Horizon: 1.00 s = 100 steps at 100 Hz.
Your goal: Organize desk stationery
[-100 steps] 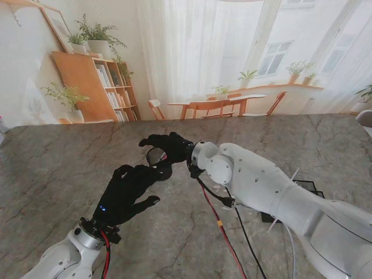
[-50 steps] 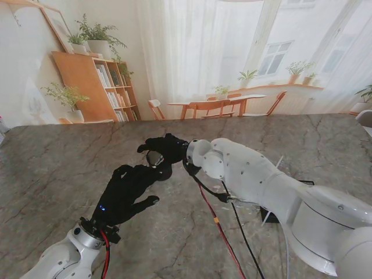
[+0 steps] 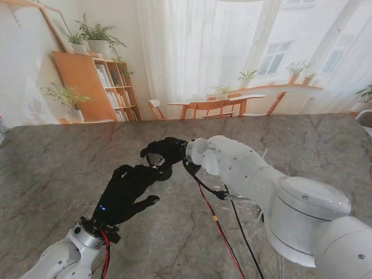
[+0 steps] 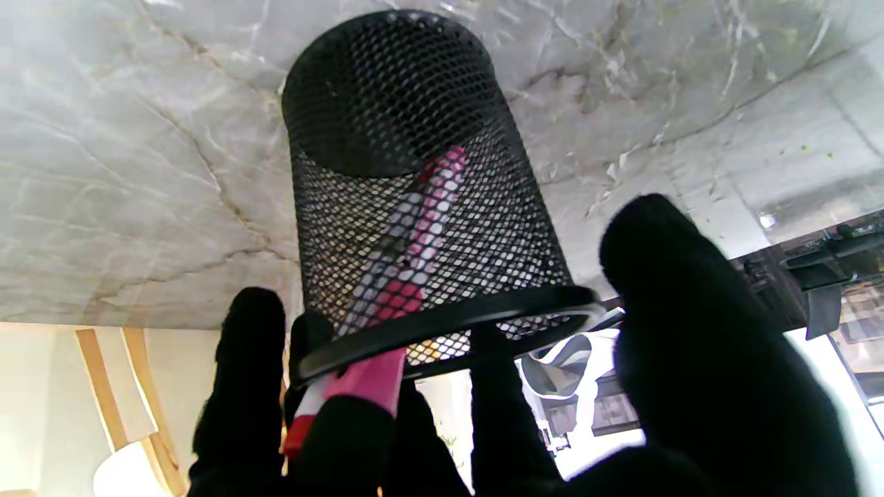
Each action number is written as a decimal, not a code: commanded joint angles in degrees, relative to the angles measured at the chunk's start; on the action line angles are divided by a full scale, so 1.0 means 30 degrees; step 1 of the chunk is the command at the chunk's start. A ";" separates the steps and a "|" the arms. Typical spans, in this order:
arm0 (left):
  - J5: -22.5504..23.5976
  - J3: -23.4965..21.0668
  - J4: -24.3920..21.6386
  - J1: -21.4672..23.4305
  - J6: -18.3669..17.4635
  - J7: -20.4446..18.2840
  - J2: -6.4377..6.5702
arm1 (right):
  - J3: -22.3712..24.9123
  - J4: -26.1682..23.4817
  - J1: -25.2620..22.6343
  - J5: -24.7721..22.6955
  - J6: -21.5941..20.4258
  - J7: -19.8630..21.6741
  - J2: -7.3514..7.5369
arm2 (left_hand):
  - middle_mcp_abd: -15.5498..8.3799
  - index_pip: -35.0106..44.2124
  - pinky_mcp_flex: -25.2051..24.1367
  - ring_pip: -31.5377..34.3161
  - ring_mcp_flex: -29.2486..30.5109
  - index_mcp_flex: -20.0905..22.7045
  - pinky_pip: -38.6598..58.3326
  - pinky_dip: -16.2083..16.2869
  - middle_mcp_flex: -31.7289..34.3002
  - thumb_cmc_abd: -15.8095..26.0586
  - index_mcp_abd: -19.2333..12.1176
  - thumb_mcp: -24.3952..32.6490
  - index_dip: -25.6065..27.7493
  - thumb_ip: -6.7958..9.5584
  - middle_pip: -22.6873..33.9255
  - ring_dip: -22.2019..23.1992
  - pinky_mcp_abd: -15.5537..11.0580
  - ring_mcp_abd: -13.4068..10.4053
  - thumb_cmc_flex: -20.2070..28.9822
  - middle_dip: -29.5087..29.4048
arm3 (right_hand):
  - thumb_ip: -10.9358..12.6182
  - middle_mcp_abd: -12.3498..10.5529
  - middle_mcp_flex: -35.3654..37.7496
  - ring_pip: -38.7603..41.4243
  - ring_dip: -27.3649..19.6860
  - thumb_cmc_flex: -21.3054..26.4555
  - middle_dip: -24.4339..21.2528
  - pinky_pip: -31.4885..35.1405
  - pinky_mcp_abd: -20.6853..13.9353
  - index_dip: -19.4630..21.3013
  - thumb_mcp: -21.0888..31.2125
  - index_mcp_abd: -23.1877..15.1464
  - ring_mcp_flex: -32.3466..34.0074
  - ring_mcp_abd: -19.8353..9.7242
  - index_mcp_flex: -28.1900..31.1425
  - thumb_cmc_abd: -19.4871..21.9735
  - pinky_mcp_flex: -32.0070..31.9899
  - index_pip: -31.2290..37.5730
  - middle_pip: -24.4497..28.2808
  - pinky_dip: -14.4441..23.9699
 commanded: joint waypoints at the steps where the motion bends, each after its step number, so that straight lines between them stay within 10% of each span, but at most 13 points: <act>1: -0.0104 0.0048 0.0049 0.0018 0.0062 -0.0032 -0.0036 | -0.0127 0.0399 0.0199 -0.0200 -0.0379 -0.0240 -0.0309 | -0.0375 0.0113 -0.0071 0.0127 0.0120 0.0275 -0.0050 0.0415 0.0145 0.1264 -0.0409 -0.0226 0.0298 -0.1368 -0.0053 0.0232 0.0081 -0.0377 0.0423 0.0212 | 0.0668 -0.0095 0.0913 0.3267 0.1191 0.0848 0.0683 0.1253 -0.1235 0.0567 0.0130 -0.0277 0.0237 -0.0454 0.0647 -0.0431 0.1316 0.0701 0.0822 0.1030; 15: -0.0110 0.0049 0.0061 0.0006 0.0070 -0.0058 -0.0035 | -0.0513 0.1229 0.0291 -0.0584 -0.0802 -0.1425 -0.0652 | -0.0365 0.0124 -0.0058 0.0149 0.0139 0.0301 -0.0033 0.0423 0.0152 0.1258 -0.0416 -0.0234 0.0302 -0.1370 -0.0051 0.0255 0.0083 -0.0356 0.0429 0.0213 | 0.0341 -0.1461 0.3942 1.0080 -0.0043 0.1082 0.1308 0.1816 -0.3336 0.0958 0.3590 0.0032 0.2124 -0.2174 0.3133 -0.1778 0.4902 0.2491 0.3854 0.1382; 60: -0.0094 0.0010 0.0085 0.0019 0.0091 0.0010 -0.0039 | -0.0821 0.1584 0.0254 -0.0970 -0.1327 -0.2277 -0.0426 | -0.0351 0.0117 -0.0051 0.0150 0.0141 0.0286 0.0003 0.0439 0.0157 0.1267 -0.0421 -0.0220 0.0300 -0.1365 -0.0049 0.0279 0.0098 -0.0375 0.0426 0.0216 | -0.0493 -0.3532 0.8785 1.2149 -0.0625 0.2602 0.1009 0.1981 -0.6263 0.1298 0.7732 -0.0912 0.8363 -0.4611 0.6946 -0.3487 1.2233 0.5681 0.9293 -0.0851; 79: -0.0145 0.0022 0.0101 0.0005 0.0053 -0.0026 -0.0045 | -0.0633 0.0350 0.0002 -0.1531 -0.1375 -0.2116 0.0835 | -0.0384 0.0113 -0.0048 0.0142 0.0126 0.0274 0.0007 0.0440 0.0133 0.1274 -0.0428 -0.0237 0.0299 -0.1370 -0.0058 0.0282 0.0082 -0.0372 0.0433 0.0213 | -0.1899 -0.3933 1.0107 1.2546 -0.0999 0.3456 0.2020 0.2431 -0.7003 0.0611 0.7804 -0.1456 0.9805 -0.4901 0.7340 -0.4367 1.3919 0.7581 0.9343 -0.1767; 100: -0.0196 0.0108 0.0128 -0.0063 -0.0025 -0.0075 -0.0047 | 0.0395 -0.3055 -0.0581 -0.2633 -0.0734 -0.1274 0.3443 | -0.0379 0.0115 -0.0057 0.0143 0.0127 0.0276 0.0000 0.0435 0.0143 0.1276 -0.0416 -0.0226 0.0301 -0.1366 -0.0052 0.0286 0.0082 -0.0378 0.0453 0.0217 | -0.2156 -0.4141 1.0666 1.2942 -0.1105 0.3795 0.2317 0.2383 -0.7353 -0.0476 0.7724 -0.1835 1.0486 -0.4991 0.7111 -0.4614 1.4854 0.9595 0.9550 -0.1651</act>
